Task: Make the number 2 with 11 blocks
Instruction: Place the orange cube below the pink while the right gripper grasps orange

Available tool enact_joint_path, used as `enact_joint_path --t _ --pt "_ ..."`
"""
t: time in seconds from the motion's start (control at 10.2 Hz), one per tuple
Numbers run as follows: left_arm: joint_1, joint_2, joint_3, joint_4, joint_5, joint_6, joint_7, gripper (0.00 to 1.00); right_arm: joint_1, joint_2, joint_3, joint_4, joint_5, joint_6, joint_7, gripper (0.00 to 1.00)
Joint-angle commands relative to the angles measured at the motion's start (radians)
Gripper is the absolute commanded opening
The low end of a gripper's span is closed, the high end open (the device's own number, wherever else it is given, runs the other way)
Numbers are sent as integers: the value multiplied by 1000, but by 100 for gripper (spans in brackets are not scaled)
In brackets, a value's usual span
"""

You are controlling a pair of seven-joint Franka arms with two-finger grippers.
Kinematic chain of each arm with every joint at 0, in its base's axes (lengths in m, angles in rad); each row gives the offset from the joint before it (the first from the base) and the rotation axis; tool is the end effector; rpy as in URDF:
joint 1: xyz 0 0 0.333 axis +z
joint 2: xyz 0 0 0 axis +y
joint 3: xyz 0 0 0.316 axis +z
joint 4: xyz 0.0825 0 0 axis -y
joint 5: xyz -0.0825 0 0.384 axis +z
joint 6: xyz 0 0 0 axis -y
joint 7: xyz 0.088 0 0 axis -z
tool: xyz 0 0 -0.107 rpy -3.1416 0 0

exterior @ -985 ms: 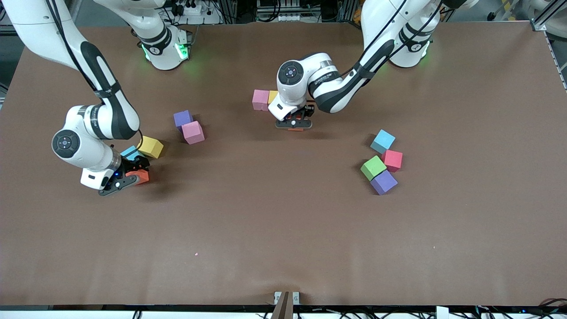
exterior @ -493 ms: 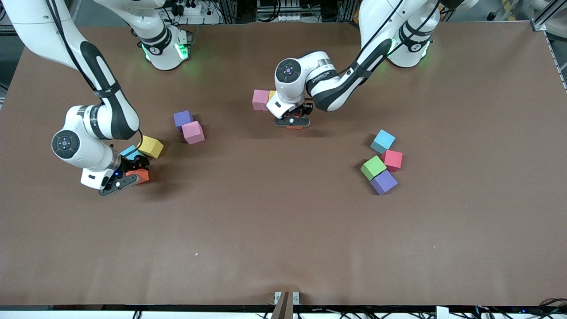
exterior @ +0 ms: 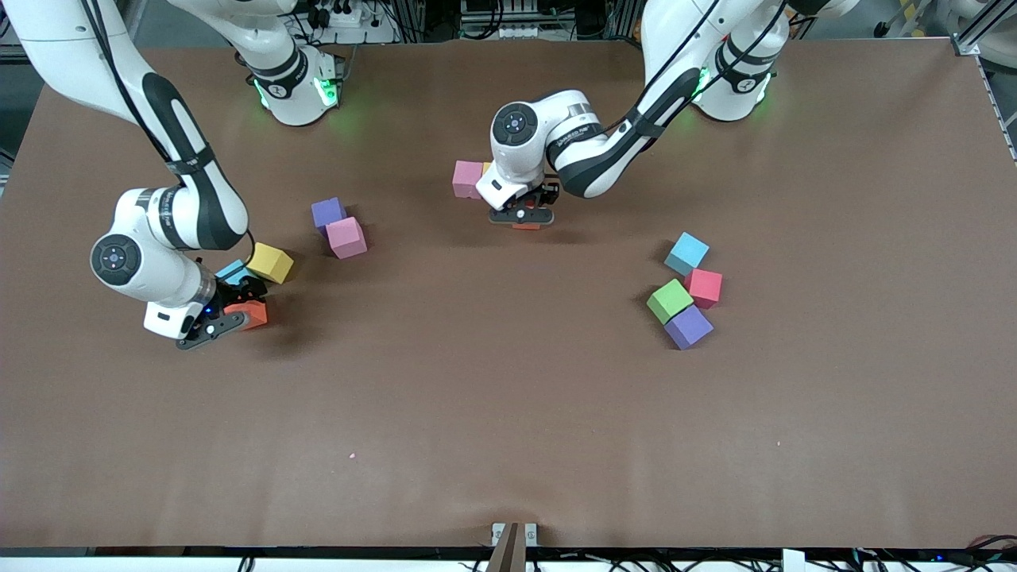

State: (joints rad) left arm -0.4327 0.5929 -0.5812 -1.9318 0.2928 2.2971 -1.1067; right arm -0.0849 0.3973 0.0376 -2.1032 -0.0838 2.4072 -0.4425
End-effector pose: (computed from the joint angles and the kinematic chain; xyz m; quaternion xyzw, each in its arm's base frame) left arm 0.3372 -0.5078 0.2123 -0.9967 0.0276 0.0742 0.0198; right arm 0.5712 -0.0276 0.2195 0.9727 0.2266 -0.0495 0.0075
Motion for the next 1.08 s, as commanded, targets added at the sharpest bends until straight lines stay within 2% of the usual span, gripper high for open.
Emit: enact_joint_path --t 0.0,0.49,0.69,0.79,0.89,0.99 --pt "-8 13 0 5 25 33 -33 56 -4 -5 -4 -8 -7 -3 1 100" --pt "-14 15 0 0 29 42 -33 58 -9 9 -4 -11 1 15 2 100" --pt "-14 18 1 -4 29 42 -33 60 -15 29 -4 -35 7 73 2 100" --pt "-14 21 0 -6 29 41 -33 64 -15 43 -4 -35 7 88 2 100" --pt "-14 22 0 -6 29 38 -33 79 -16 49 -4 -35 9 90 4 100" --pt "-14 22 0 -4 29 30 -28 100 -16 48 -2 -34 19 81 8 94"
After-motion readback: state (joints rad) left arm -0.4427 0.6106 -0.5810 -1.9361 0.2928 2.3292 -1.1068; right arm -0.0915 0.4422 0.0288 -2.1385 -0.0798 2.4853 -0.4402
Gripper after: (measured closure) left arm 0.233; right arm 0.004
